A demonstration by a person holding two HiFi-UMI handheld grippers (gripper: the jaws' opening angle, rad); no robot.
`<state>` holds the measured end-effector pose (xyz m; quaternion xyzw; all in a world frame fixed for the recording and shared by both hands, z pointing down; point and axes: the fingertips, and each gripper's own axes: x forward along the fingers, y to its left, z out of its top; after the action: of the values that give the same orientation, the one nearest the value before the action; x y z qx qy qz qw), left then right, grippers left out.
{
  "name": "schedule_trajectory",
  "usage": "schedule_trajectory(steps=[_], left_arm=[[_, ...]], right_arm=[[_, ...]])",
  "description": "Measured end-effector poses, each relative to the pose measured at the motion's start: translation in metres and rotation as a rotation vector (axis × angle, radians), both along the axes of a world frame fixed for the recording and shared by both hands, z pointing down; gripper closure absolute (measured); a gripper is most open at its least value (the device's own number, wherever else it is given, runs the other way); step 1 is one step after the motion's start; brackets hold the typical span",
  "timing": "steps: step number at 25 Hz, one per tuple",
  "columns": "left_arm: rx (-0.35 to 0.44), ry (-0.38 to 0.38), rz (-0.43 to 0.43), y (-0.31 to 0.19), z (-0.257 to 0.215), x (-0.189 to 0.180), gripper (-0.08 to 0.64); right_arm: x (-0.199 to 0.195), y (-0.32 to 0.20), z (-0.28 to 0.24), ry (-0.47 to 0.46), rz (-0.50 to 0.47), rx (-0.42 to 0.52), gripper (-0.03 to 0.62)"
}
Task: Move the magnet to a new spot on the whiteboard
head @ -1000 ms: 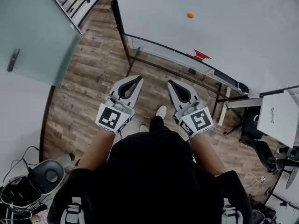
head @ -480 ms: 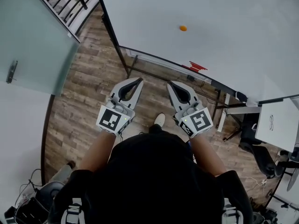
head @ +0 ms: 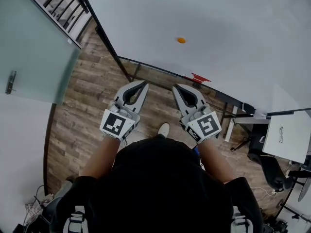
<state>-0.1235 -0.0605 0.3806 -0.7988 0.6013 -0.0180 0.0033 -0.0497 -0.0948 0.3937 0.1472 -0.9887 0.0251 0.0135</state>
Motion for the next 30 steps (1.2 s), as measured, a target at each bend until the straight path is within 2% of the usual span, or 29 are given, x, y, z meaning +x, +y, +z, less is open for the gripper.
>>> schedule_trajectory(steps=[10,19,30], left_arm=[[-0.009,-0.019,-0.015,-0.042,0.003,0.005,0.558],[-0.025,-0.025,0.006,-0.063,0.007,-0.014,0.558],[-0.044,-0.008,0.171,-0.110,0.006,-0.049,0.558]], right_arm=[[0.002,-0.041,0.013,0.003,-0.033,-0.022,0.601],[-0.021,-0.060,0.019,0.018,-0.030,-0.041,0.601],[-0.057,-0.094,0.015,0.025,0.143,-0.041,0.601]])
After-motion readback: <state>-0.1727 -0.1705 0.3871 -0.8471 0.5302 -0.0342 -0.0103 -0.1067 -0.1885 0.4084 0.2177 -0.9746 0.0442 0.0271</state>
